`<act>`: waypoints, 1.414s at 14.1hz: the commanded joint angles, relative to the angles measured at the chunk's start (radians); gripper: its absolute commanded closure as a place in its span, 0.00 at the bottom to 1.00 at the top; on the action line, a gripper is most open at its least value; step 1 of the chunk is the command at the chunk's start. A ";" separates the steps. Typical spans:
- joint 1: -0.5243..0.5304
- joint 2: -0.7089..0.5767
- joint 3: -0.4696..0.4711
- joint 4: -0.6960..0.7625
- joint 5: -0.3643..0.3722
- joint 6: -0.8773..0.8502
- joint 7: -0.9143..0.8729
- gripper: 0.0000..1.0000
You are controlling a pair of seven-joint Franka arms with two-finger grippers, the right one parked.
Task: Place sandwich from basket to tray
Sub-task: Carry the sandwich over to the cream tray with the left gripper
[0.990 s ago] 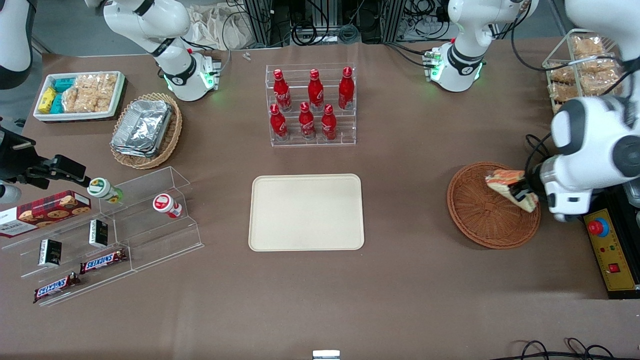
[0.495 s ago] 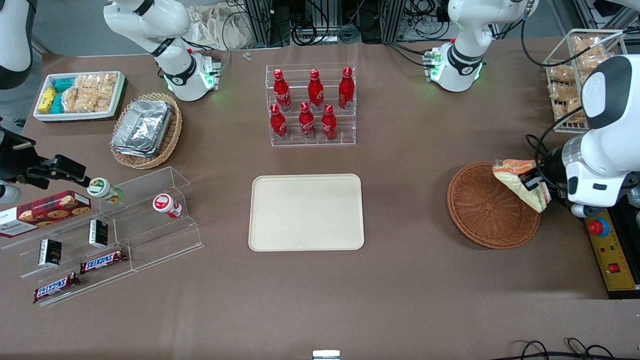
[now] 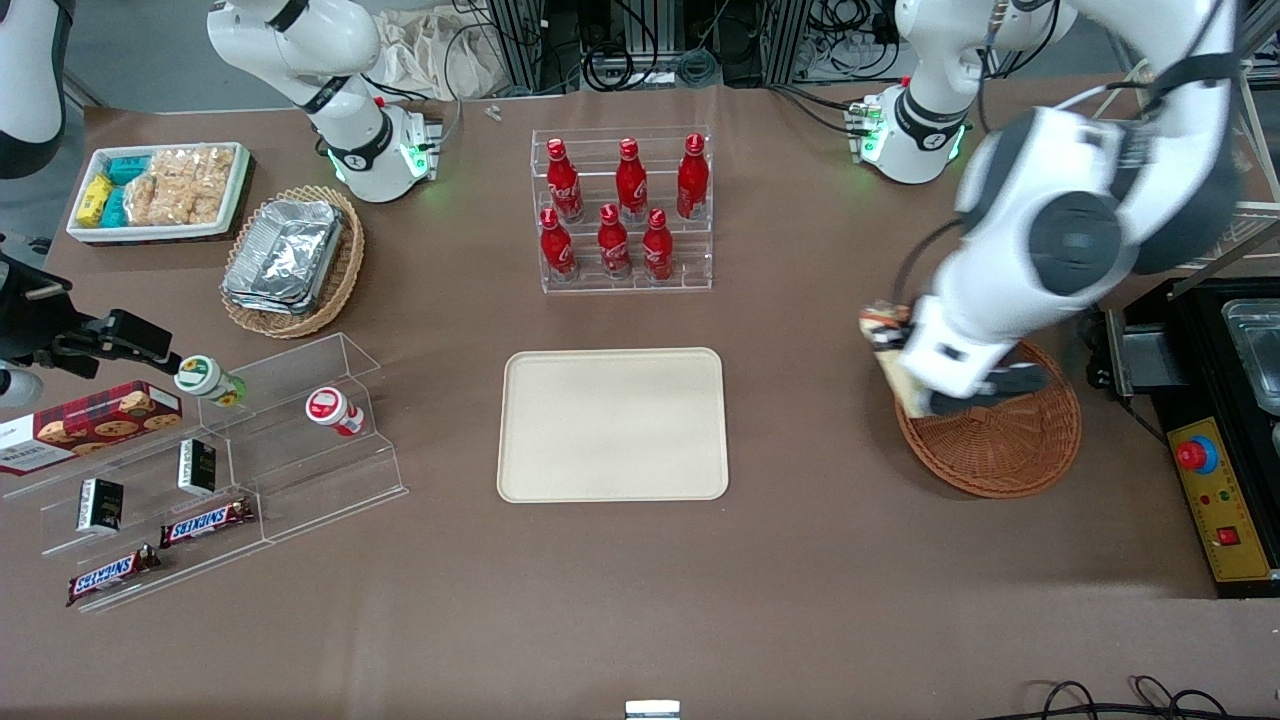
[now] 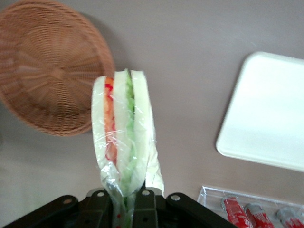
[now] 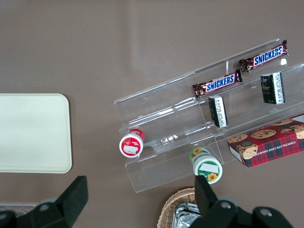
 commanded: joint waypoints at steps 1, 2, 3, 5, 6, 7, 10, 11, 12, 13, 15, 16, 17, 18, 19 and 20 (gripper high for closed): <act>-0.108 0.128 0.000 0.110 -0.010 0.020 0.009 1.00; -0.136 0.169 -0.003 0.124 -0.026 0.063 0.000 1.00; -0.175 0.200 -0.002 0.130 -0.023 0.102 -0.002 1.00; -0.222 0.254 -0.002 0.129 -0.022 0.207 0.001 1.00; -0.229 0.287 -0.003 0.132 -0.023 0.250 0.009 1.00; -0.255 0.316 -0.003 0.133 -0.017 0.292 0.015 1.00; -0.289 0.399 0.000 0.129 0.012 0.399 0.017 1.00; -0.289 0.425 0.000 0.127 0.024 0.424 0.018 1.00; -0.289 0.457 0.000 0.127 0.035 0.445 0.018 1.00; -0.289 0.485 -0.002 0.127 0.047 0.462 0.020 1.00; -0.289 0.530 0.000 0.129 0.090 0.479 0.018 1.00; -0.289 0.534 -0.002 0.127 0.092 0.490 0.018 1.00; -0.288 0.531 0.000 0.127 0.092 0.490 0.018 0.83; -0.288 0.530 0.000 0.129 0.090 0.490 0.014 0.32; -0.288 0.525 0.000 0.130 0.093 0.490 0.005 0.00; -0.288 0.516 0.000 0.132 0.087 0.490 0.001 0.00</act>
